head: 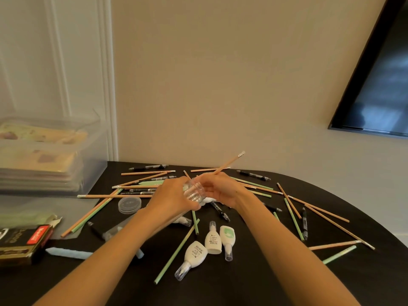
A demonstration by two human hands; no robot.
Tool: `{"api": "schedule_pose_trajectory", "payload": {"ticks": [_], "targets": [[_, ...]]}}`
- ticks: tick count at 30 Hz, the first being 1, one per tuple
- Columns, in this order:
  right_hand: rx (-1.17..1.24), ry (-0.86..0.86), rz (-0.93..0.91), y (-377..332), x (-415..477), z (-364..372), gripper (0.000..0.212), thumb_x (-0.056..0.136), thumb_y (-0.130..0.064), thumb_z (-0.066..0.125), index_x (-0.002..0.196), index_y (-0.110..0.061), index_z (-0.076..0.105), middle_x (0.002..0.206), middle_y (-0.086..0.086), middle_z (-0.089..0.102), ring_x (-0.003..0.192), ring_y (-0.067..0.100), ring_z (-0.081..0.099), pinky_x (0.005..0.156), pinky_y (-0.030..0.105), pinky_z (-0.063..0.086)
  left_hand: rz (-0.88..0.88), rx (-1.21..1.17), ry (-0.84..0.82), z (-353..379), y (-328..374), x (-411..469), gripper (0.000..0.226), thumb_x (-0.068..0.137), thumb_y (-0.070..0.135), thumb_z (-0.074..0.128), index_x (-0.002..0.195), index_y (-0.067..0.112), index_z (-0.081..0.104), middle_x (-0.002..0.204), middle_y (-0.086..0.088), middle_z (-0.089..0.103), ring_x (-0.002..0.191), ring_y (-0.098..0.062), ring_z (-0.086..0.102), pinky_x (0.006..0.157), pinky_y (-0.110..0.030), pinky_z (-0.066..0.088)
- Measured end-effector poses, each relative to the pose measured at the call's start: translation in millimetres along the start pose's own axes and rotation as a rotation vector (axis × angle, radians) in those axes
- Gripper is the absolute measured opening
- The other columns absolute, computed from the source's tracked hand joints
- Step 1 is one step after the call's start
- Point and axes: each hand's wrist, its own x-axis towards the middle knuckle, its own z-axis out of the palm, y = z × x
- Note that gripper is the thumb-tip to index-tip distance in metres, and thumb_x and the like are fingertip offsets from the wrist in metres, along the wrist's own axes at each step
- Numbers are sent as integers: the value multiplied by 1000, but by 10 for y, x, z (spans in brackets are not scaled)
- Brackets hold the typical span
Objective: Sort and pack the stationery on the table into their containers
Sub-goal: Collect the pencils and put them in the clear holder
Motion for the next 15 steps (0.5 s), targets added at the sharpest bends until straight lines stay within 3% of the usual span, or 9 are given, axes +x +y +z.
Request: {"api": "schedule_pose_trajectory", "payload": {"ticks": [5, 8, 11, 15], "targets": [[63, 76, 0, -60, -1, -22, 14, 90, -14, 53, 88, -6, 64, 85, 9, 66, 76, 17, 62, 67, 23, 53, 20, -6, -11, -56, -6, 37, 65, 70, 41, 75, 126, 22, 48, 106, 4, 55, 93, -12, 52, 76, -25, 42], [59, 182, -4, -82, 48, -46, 25, 92, -20, 47, 99, -2, 63, 85, 10, 68, 73, 18, 64, 69, 27, 52, 12, 1, 12, -90, -13, 60, 73, 70, 43, 75, 132, 22, 45, 119, 0, 57, 104, -15, 53, 79, -25, 42], [75, 243, -11, -74, 101, -95, 27, 92, -20, 43, 96, -3, 65, 84, 11, 71, 72, 19, 66, 76, 31, 52, -1, 15, 31, -108, -34, 106, 71, 72, 42, 75, 132, 20, 45, 124, 0, 56, 105, -14, 52, 77, -24, 39], [33, 441, 31, -7, 245, -253, 20, 94, -14, 44, 87, -8, 62, 81, 8, 70, 65, 14, 62, 62, 22, 49, -27, 51, 36, -105, -66, 228, 67, 73, 42, 73, 130, 19, 46, 124, 0, 56, 103, -13, 51, 76, -24, 39]]}}
